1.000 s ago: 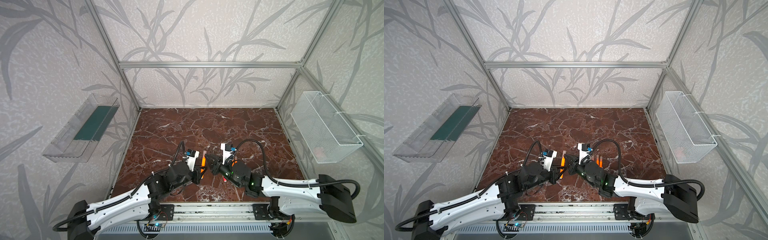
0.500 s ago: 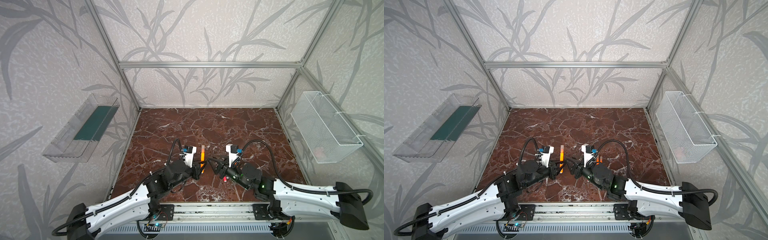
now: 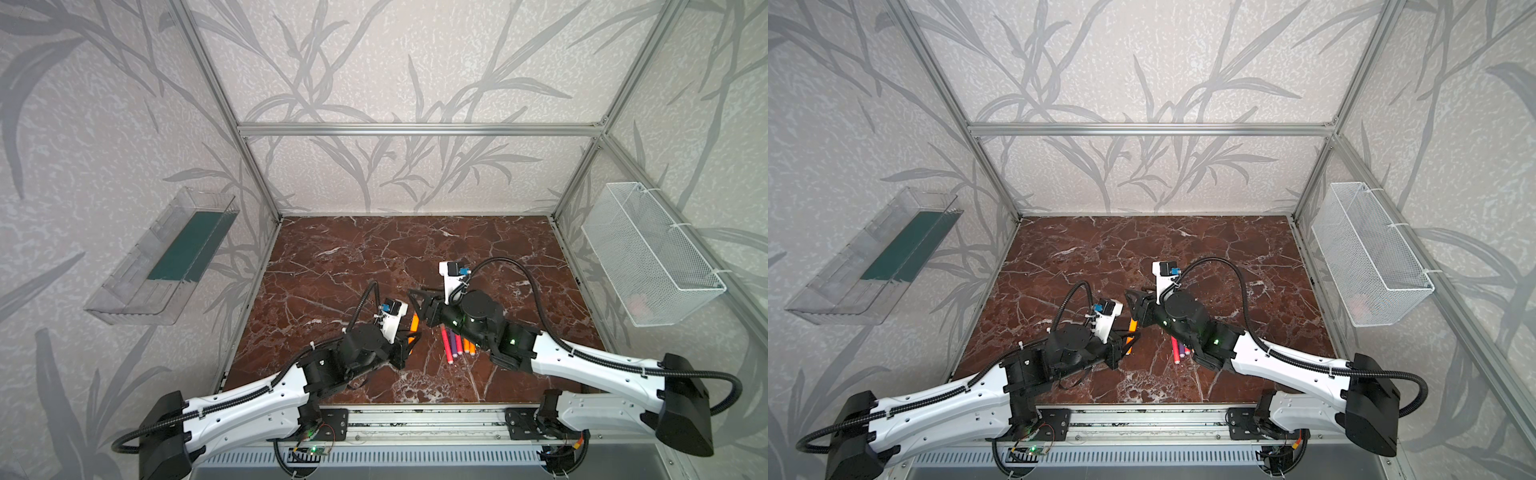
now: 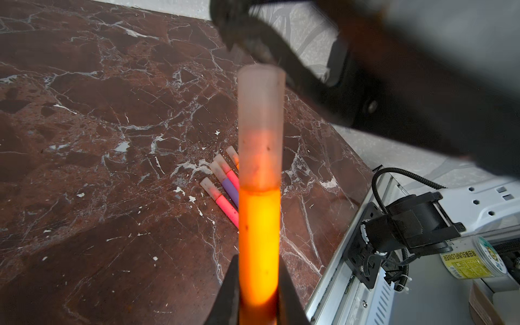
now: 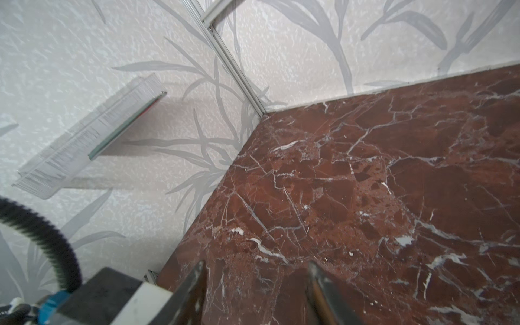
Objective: Insert the pens into the pen caps
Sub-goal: 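Press the cap onto the orange marker with the right gripper while the left holds it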
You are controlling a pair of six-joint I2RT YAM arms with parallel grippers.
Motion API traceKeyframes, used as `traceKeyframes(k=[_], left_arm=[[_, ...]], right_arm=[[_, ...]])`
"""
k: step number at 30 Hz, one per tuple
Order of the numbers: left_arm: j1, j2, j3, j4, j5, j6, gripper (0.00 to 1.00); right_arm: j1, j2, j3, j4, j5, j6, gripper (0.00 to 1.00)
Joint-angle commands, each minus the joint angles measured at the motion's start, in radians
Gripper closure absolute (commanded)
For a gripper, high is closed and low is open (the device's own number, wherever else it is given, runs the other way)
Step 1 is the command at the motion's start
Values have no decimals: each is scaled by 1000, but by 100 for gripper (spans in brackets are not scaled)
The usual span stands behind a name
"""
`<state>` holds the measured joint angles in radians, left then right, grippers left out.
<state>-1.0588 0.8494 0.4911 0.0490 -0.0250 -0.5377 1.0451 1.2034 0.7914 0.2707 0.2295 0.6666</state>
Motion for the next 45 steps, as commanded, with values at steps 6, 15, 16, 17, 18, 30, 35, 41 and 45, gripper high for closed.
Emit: traceKeyframes(k=[6,15,16,17,18,30,35,41,45], left_arm=[[-1,5,30,29,-6,28,100],[-2,14,36,44,0,34,100],[-2,14,37,49,0,34,100],[-2,13,35,57,0,37,100],[-1,11,34,62,-4,39,100],[145,28,63,166,231,34,100],[157,28,122,101,144,79,100],[150,56,240,-66,-268,124,100],[141,72,265,-54,-363,127,100]], right_arm=[[-3,22,32,12,-57,12,57],[-5,45,33,9,-91,10,85],[-5,47,28,11,-95,8,90],[-6,47,17,17,-101,3,95],[-8,47,2,32,-112,-2,100],[-38,-13,-290,448,-464,-121,100],[22,-27,-327,458,-389,-80,100],[189,-45,-169,-111,98,136,100],[238,47,-103,-184,169,201,100]])
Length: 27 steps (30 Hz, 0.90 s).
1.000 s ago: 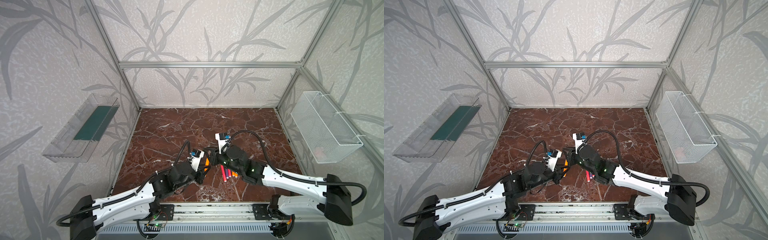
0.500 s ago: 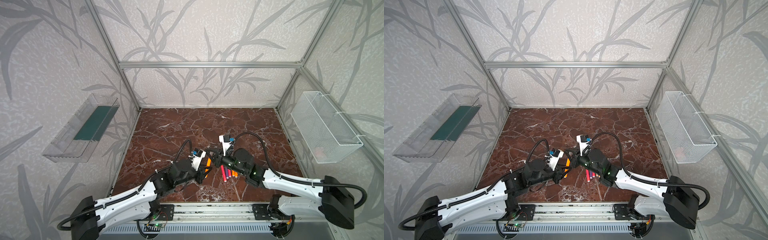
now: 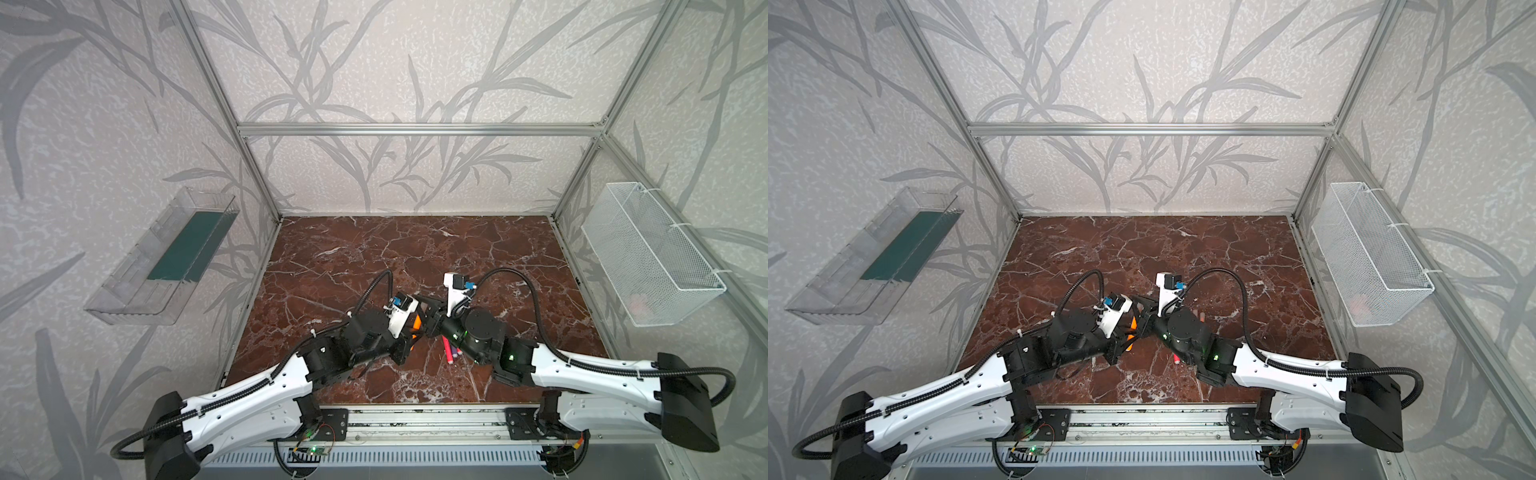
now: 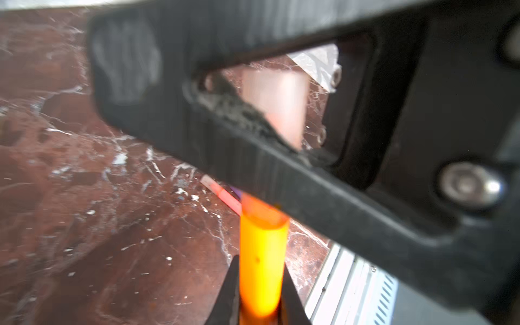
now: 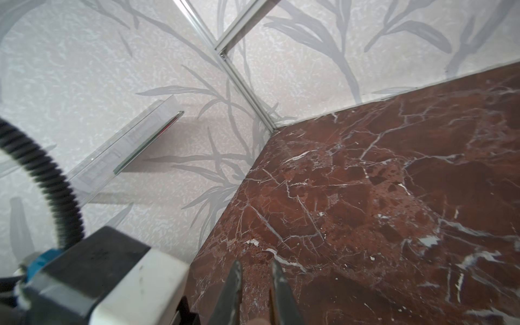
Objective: Insert the pens into the pen caps
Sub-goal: 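Press the cap onto the orange marker with the right gripper while the left holds it, then open the right gripper while the left lowers the capped orange marker beside the others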
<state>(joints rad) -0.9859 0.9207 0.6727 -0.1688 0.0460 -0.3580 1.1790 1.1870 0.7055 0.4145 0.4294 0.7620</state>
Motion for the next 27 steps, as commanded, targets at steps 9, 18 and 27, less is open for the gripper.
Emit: traceKeyframes(k=[9,18,27], left_arm=[[189,-65,37,230,-61,-120,100],[231,-75,24,232,-53,-111,100],[213,-58,27,206,-232,-80,100]], right_arm=[[101,-12,-261,187,-164,-117,100],[140,-39,-218,3,-98,-60,100],[209,137,-54,-228,55,147,100]])
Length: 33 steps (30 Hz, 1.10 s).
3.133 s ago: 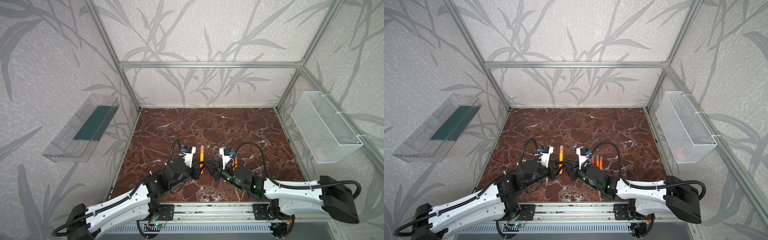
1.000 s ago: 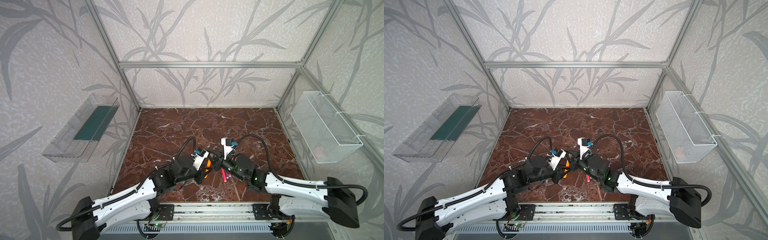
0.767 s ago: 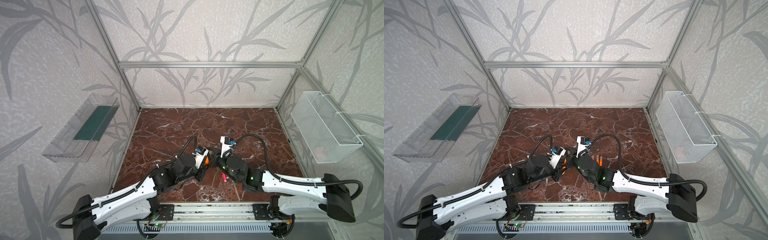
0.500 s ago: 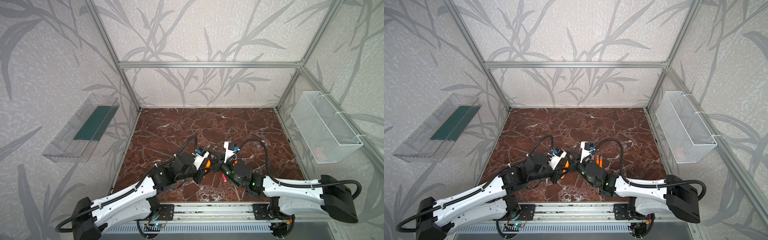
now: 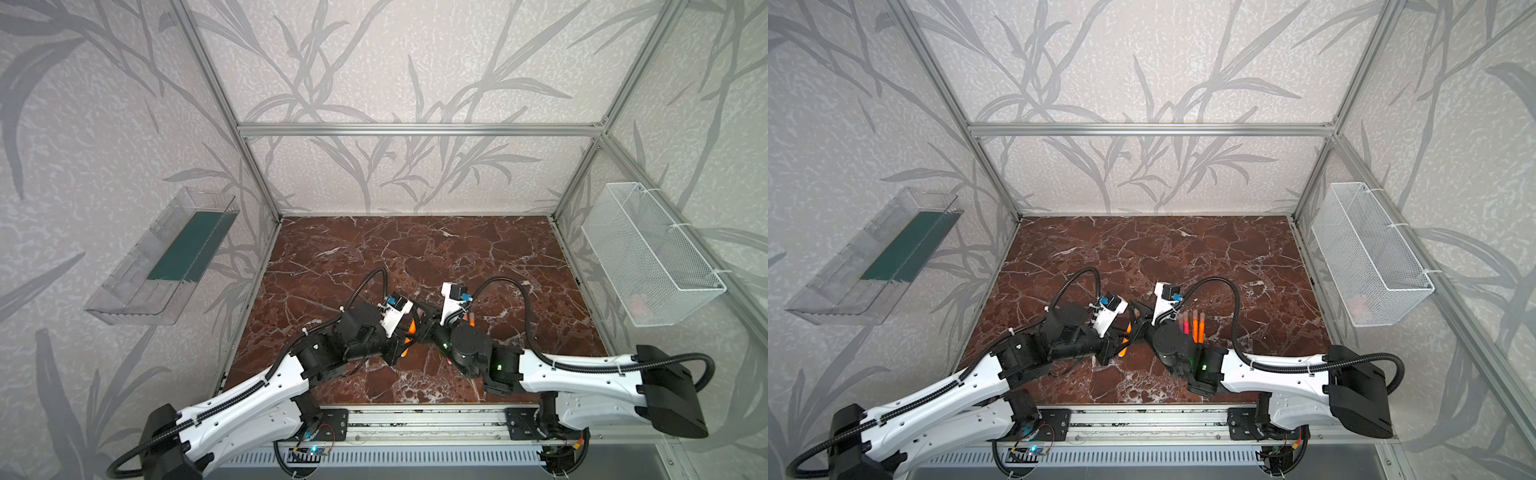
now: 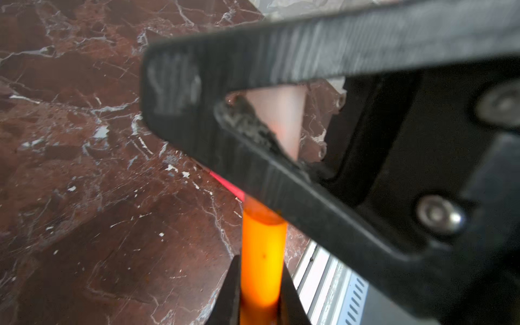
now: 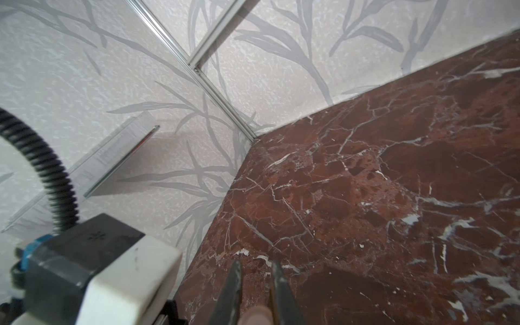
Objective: Insert the pens into the pen caps
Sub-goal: 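Open the right gripper while the left lowers the capped orange marker beside the others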
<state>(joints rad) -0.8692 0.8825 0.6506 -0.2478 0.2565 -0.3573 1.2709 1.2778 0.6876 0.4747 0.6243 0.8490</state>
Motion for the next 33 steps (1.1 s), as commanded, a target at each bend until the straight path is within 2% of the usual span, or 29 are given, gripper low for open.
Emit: traceKeyframes(k=[1,6,8,9,10,11,12,15,18,22,29,31,33], left_arm=[[92,-24,48,283,-448,-79,100],[84,-31,30,269,-385,-81,100],[75,-20,13,269,-352,-89,100],[67,-8,3,264,-345,-98,100],[58,3,-9,268,-337,-103,100],[44,24,-26,276,-337,-113,100],[28,47,-38,275,-362,-125,100],[-9,127,-68,290,-390,-174,100],[-59,230,-77,303,-432,-242,100],[-107,386,-21,251,-486,-341,100],[-110,655,105,183,-444,-450,100],[-109,708,133,161,-442,-463,100],[-108,744,154,136,-448,-475,100]], right_arm=[[117,52,-34,-281,-132,59,100],[100,24,-33,-270,-76,3,99],[76,-29,-41,-300,-48,-23,69],[61,-64,-40,-335,-22,-40,56],[47,-98,-37,-375,6,-52,48],[34,-139,-33,-427,52,-67,34],[21,-176,-25,-484,103,-91,25],[-60,-275,8,-664,223,-153,9],[-192,-364,12,-814,243,-165,4],[-359,-464,-49,-817,200,-205,2],[-413,-530,-194,-597,342,-377,1],[-418,-530,-284,-364,364,-550,1],[-435,-529,-311,-297,365,-636,1]])
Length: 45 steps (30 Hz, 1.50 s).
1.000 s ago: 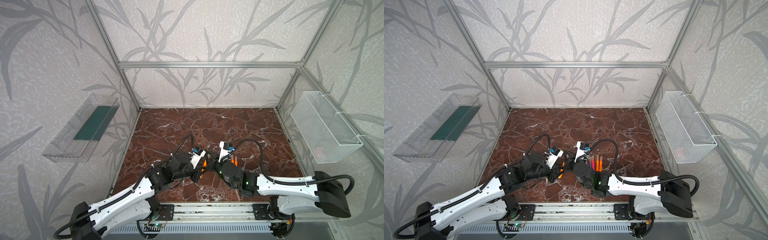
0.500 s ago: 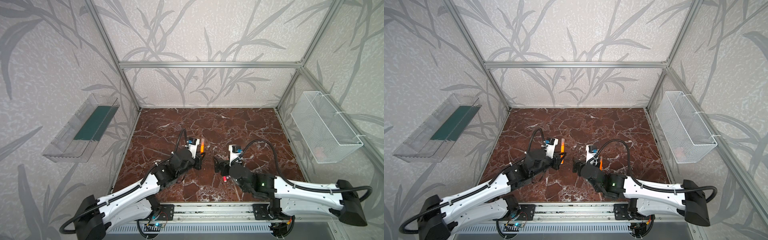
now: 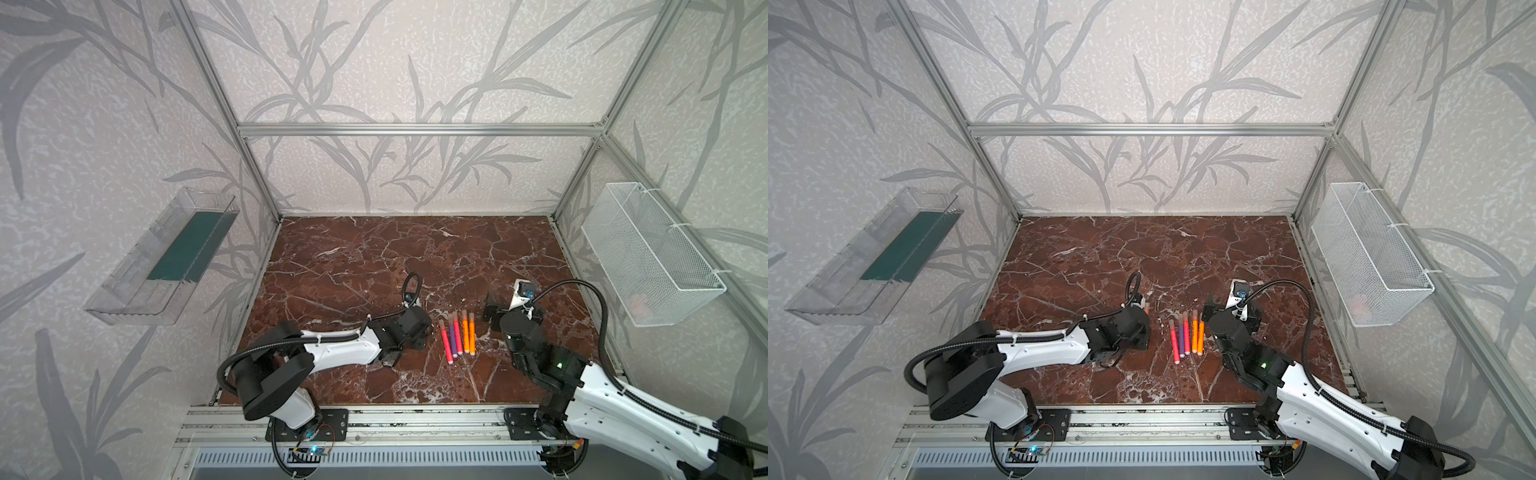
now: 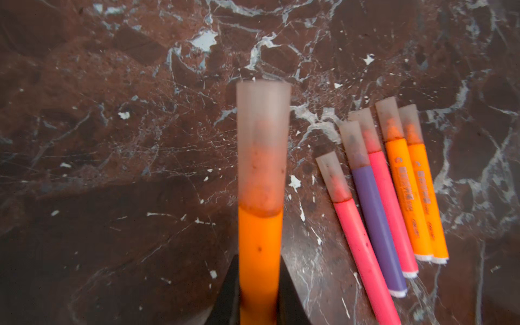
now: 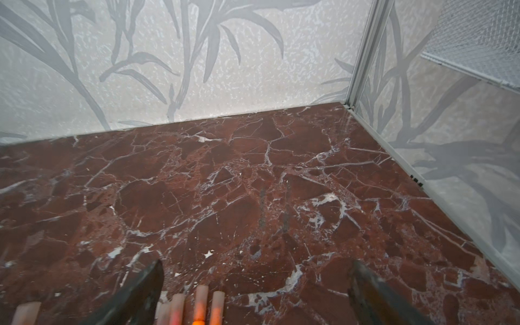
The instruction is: Insert the pens into the pen caps
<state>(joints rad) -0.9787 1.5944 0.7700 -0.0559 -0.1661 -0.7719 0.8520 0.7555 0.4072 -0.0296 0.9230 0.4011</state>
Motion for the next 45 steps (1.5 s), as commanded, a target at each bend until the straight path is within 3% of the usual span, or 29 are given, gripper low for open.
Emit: traceKeyframes(k=[1,5,13,16,19,27,32,34,36,38,41,43,45], left_arm=[[2,40,38,-57,-24,-62,100],[6,73,44,-41,-23,-70,100],[11,241,131,-76,19,-106,100],[12,277,137,-57,44,-118,98],[12,274,121,-29,48,-132,91],[14,212,92,-52,17,-155,59],[30,139,130,-127,12,-120,48],[41,79,152,-193,-37,-105,41],[61,-2,176,-258,-102,-79,33],[95,-78,192,-288,-162,-40,28],[218,-167,274,-413,-187,3,28],[288,-230,320,-493,-311,14,29],[337,-298,295,-441,-544,84,22]], right_arm=[[-35,0,-28,200,61,-200,1],[-133,50,10,153,-13,-224,1],[-305,205,-39,360,-114,-298,1],[-356,249,1,322,-159,-290,1],[-386,285,33,302,-158,-319,1],[-530,468,36,454,-317,-378,1],[-567,688,12,790,-340,-483,1],[-575,711,5,840,-430,-536,1],[-632,743,-15,887,-628,-524,1],[-658,772,-27,948,-661,-503,1],[-714,798,-28,942,-739,-454,1],[-714,806,-25,953,-758,-466,1],[-714,796,-16,919,-760,-468,1]])
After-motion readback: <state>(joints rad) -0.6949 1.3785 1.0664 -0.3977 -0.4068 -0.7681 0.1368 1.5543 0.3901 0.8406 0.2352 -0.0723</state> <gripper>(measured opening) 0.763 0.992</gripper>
